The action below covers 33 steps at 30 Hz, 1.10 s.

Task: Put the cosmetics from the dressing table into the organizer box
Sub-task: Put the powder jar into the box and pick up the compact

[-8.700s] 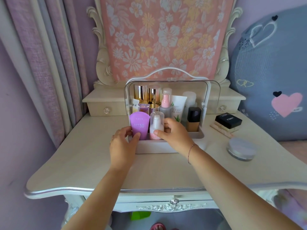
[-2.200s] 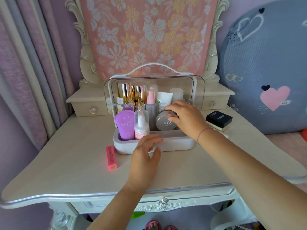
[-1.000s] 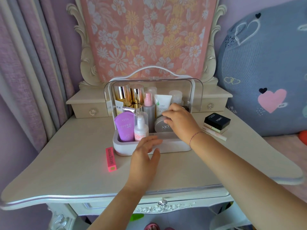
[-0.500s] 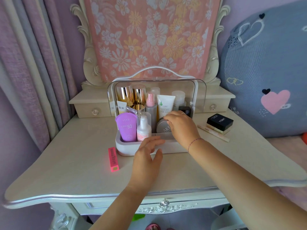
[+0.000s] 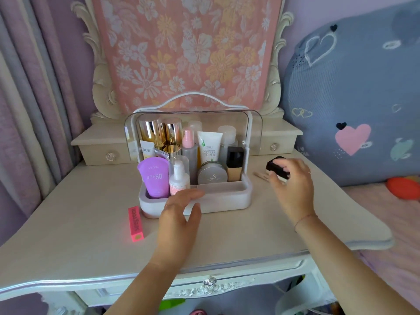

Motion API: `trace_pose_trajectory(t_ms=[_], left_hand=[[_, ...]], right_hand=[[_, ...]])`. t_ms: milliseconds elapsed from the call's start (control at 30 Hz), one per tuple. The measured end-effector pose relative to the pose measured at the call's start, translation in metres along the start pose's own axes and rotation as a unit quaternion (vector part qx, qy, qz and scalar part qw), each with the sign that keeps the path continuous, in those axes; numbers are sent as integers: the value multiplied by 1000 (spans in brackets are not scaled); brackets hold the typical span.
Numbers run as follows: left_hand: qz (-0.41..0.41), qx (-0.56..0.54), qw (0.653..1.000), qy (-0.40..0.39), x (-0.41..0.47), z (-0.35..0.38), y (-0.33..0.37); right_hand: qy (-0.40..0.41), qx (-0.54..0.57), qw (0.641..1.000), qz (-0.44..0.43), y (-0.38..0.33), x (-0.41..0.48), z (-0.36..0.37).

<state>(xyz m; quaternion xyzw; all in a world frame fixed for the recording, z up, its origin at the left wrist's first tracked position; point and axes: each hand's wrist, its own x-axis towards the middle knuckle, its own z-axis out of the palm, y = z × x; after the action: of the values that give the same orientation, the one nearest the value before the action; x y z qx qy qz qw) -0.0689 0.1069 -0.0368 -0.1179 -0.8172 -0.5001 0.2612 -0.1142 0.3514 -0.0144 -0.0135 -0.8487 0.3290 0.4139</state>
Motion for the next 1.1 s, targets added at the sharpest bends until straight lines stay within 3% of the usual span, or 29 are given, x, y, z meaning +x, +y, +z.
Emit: trace_pose_trajectory(t_ms=[100,300,400,500,633,733,933,1033,1100], left_hand=[[73,58,995,-20,5,11,8],[90,111,987,-71,5,25,11],[88,115,987,-72,4,26,11],[81,121,986,-78,4,27,11],[70,122,987,-81,5,26,13],[54,96,990,-89,7,28,18],[-68,-78,984,-145,13,36,42],[-69,-80,984,-140,25,39,42],[-77,-82,987,-114,35,39,39]], right_hand=[[-74,-29,986,146,42,28,-4],[-211,75,937,267,86,53,1],[-216,48,943,249,91,55,2],[-164,75,959,217,84,50,-7],[-75,202,960,178,58,36,-28],[-86,289,942,146,37,10,-45],[-153,262,953,14,-7,-38,-39],[-161,226,958,-66,-29,-37,-20],[-163,204,962,-76,-36,-33,-8]])
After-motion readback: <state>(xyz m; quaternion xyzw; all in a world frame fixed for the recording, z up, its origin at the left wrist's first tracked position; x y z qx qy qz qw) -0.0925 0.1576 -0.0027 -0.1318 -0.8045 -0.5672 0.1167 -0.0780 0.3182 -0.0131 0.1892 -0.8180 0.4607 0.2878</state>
